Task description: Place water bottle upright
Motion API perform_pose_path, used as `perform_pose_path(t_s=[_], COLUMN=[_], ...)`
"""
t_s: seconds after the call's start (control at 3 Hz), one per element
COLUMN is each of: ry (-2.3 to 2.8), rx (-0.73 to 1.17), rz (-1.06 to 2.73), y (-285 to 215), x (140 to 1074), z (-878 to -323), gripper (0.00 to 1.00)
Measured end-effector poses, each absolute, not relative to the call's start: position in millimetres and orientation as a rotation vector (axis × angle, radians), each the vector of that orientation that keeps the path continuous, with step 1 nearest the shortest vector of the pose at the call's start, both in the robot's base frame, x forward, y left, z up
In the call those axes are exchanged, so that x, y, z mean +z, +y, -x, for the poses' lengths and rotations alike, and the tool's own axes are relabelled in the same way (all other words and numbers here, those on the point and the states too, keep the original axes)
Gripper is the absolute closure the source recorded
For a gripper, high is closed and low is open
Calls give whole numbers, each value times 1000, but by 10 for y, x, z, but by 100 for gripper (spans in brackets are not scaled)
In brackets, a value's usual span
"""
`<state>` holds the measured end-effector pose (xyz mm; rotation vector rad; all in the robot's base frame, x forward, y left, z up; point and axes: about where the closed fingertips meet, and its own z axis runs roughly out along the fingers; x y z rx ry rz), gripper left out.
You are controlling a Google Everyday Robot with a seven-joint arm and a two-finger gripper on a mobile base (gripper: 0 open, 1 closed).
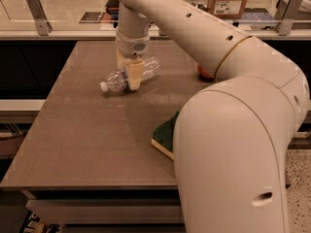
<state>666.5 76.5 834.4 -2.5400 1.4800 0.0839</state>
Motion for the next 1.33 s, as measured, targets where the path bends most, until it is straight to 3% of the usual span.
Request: perform_pose_path(t_s=[0.67, 1.0, 1.33], ry=[1474, 1473, 1473], rx=[82, 82, 82], rz=[2532, 2531, 2531], y=[810, 819, 819], x=[8298, 8296, 8300], z=[-6700, -6707, -6707], gripper=[87, 100, 100])
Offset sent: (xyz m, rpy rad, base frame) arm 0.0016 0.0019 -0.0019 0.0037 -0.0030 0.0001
